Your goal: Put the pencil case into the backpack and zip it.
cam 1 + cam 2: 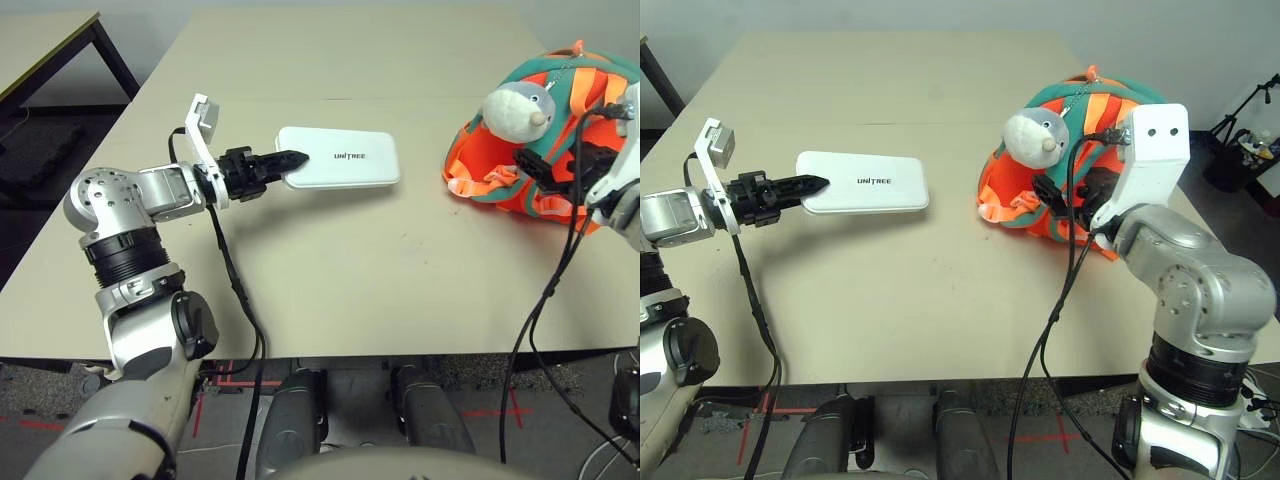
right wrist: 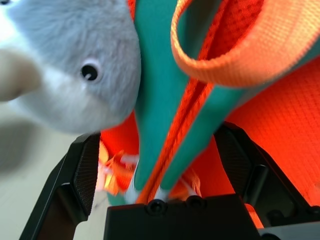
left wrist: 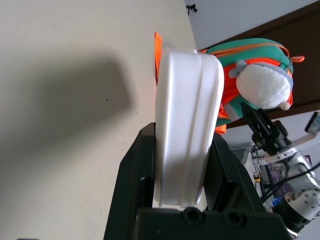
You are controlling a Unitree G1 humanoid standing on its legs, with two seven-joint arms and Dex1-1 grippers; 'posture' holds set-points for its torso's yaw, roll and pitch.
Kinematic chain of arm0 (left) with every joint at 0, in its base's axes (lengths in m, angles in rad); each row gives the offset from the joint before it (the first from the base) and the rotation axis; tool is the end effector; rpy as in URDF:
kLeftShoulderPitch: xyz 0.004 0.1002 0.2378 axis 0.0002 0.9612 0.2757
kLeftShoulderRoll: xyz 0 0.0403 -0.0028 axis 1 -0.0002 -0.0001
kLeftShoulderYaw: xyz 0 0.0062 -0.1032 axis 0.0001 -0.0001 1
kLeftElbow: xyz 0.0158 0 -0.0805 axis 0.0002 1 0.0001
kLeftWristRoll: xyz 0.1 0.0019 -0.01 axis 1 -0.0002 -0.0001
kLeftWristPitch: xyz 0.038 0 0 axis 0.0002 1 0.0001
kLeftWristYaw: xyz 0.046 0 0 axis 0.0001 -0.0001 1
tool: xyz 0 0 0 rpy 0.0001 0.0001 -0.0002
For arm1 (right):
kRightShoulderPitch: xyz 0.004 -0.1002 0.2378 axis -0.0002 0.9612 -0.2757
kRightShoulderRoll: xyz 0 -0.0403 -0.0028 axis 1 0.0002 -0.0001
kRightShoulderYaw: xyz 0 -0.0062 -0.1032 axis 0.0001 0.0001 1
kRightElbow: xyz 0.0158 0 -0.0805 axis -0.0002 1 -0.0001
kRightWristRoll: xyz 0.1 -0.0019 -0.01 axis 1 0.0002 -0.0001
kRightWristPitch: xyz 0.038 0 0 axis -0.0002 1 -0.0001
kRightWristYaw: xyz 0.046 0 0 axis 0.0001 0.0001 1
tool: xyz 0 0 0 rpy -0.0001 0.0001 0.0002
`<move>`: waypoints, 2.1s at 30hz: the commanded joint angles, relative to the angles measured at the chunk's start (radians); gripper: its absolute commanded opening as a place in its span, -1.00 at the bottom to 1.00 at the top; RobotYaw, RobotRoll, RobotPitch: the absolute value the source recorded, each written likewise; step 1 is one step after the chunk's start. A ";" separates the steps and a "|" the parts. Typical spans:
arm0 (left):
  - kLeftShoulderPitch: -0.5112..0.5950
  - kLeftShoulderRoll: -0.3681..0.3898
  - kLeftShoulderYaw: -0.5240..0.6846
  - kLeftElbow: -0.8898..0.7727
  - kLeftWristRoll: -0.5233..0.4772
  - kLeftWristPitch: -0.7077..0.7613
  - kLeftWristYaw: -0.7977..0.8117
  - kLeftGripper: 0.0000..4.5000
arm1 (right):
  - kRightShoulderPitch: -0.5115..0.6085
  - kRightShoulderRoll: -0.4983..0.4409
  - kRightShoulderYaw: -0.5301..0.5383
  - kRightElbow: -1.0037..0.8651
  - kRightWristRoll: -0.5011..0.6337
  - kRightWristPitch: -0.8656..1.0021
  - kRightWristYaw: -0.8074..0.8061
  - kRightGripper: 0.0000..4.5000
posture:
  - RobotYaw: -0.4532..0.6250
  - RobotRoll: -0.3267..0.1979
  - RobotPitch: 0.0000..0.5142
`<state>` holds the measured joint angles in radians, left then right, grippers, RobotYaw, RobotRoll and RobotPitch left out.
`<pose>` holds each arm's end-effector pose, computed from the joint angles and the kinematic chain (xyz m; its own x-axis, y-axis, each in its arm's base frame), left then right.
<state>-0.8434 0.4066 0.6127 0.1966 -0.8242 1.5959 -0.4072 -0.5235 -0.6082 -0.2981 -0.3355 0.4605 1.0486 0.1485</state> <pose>0.2837 0.2452 0.2076 0.6290 -0.7634 -0.1464 0.4356 0.5022 -0.7471 0.2413 -0.2458 0.2252 0.9906 0.0824 -0.1089 -0.0944 0.9895 -0.1092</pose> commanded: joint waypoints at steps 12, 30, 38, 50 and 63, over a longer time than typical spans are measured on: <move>0.026 -0.017 0.013 -0.014 -0.004 -0.002 0.010 -0.41 | 0.022 0.117 0.036 0.030 -0.138 -0.079 -0.089 0.51 | -0.22 0.25 -0.47; -0.026 -0.014 -0.045 0.058 0.003 -0.058 -0.010 -0.41 | 0.022 0.093 -0.032 -0.128 -0.017 0.057 0.013 -0.91 | -0.35 0.25 -0.54; -0.073 0.026 -0.137 0.174 0.028 -0.151 -0.073 -0.41 | 0.050 -0.036 -0.269 -0.439 0.272 0.553 0.198 -0.91 | -0.54 0.25 -0.54; -0.184 0.088 -0.289 0.403 0.103 -0.308 -0.232 -0.41 | 0.378 -0.290 -0.595 -0.540 0.859 0.557 0.249 -0.91 | -0.73 0.25 -0.54; -0.193 0.111 -0.358 0.505 0.164 -0.402 -0.350 -0.41 | 1.146 -0.661 -0.891 -0.550 1.512 0.011 -0.017 -0.91 | -0.74 0.25 -0.52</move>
<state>-1.0337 0.5112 0.2624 0.7080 -0.6677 1.2110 -0.7339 0.6129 -1.2519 -1.1956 -0.8506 1.9244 1.0944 0.1254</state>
